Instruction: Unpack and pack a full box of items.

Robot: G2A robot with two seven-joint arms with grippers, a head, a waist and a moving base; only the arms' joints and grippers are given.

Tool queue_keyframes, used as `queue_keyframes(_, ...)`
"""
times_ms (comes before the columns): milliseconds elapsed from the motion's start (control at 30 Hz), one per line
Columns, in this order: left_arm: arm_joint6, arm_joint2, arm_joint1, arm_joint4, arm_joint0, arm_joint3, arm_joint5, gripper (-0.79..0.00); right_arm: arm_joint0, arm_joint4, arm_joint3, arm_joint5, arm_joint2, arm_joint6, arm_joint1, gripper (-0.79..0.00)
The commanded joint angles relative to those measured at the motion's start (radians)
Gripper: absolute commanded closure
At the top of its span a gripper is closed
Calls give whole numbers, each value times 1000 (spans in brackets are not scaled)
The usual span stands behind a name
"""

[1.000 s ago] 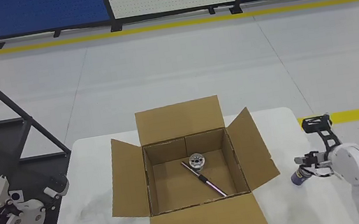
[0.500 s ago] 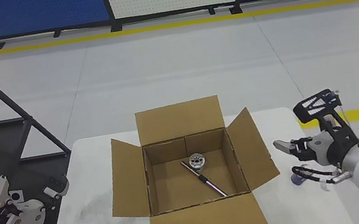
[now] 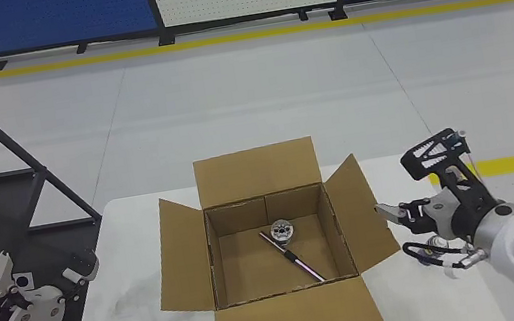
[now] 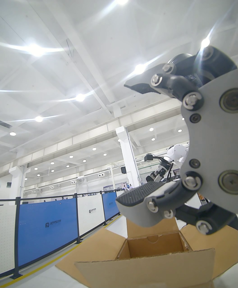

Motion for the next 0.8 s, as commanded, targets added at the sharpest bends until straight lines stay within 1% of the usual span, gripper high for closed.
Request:
queue_keyframes(0, 0, 0, 0, 0, 0, 0, 0, -785, 0, 0, 0, 0, 0, 0, 0, -785)
queue_keyframes(67, 0, 0, 0, 0, 0, 0, 0, -785, -4, 5, -2, -7, -5, -10, 0, -785)
queue_keyframes(100, 0, 0, 0, 0, 0, 0, 0, -785, -14, 13, -3, -23, -16, -34, 0, -785)
queue_keyframes(167, 9, 4, 0, 15, 3, -12, 15, -785, -29, 10, 5, -55, -51, -85, 1, -785)
queue_keyframes(267, 17, 3, 1, 25, 1, -19, 23, -785, -8, 6, 41, -65, -125, -114, -2, -785)
queue_keyframes(367, 37, -5, 1, 31, 3, -17, 28, -785, 58, -9, 100, -66, -235, -128, -10, -785)
queue_keyframes(467, 55, -18, 0, 23, 14, -16, 31, -785, 151, -16, 193, -61, -357, -134, -25, -785)
queue_keyframes(633, 75, -44, -4, 10, 42, -19, 14, -785, 302, -15, 385, 8, -539, -155, -64, -785)
queue_keyframes(733, 86, -59, -7, -8, 59, -21, 4, -785, 356, 2, 496, 52, -621, -178, -89, -785)
queue_keyframes(767, 89, -60, -8, -22, 64, -22, 8, -785, 373, -18, 535, 66, -651, -171, -97, -785)
